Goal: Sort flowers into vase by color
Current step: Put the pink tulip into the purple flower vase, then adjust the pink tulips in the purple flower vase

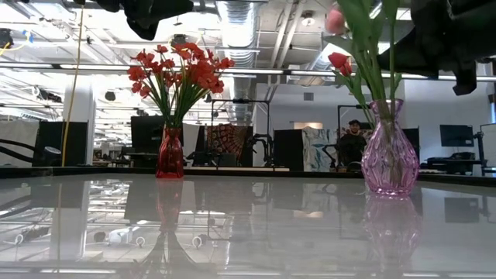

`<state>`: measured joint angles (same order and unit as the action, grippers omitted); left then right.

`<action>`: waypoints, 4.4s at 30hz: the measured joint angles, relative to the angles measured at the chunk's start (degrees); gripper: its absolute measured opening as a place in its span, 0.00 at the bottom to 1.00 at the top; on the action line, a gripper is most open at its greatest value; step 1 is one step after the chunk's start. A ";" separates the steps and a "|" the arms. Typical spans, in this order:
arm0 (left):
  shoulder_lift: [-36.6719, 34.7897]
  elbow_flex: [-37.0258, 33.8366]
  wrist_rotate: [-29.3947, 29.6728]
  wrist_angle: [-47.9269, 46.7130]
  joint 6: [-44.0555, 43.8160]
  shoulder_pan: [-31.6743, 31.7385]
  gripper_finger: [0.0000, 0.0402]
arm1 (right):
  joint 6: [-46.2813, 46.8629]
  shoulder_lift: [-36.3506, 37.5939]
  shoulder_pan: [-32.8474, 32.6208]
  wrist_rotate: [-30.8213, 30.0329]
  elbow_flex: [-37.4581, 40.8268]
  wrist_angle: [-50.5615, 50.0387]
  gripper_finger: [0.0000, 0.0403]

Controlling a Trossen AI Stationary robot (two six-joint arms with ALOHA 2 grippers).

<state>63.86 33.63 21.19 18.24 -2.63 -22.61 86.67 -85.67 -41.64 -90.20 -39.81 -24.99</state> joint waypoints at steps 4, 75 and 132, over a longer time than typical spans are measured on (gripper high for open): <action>0.00 0.00 -0.02 0.00 -0.04 0.00 0.44 | -0.28 -0.22 -0.09 0.03 0.00 -0.68 0.07; -0.02 0.00 0.10 -7.35 -7.73 -0.01 0.44 | -38.81 3.21 9.97 55.11 -11.77 -0.11 0.57; -0.02 -0.04 0.18 -17.67 -10.09 -4.76 0.44 | -49.24 -28.75 34.53 77.07 -45.29 -32.97 0.57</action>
<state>63.83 33.58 21.37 0.56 -12.72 -27.38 37.43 -114.42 -7.11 -13.13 -85.10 -57.96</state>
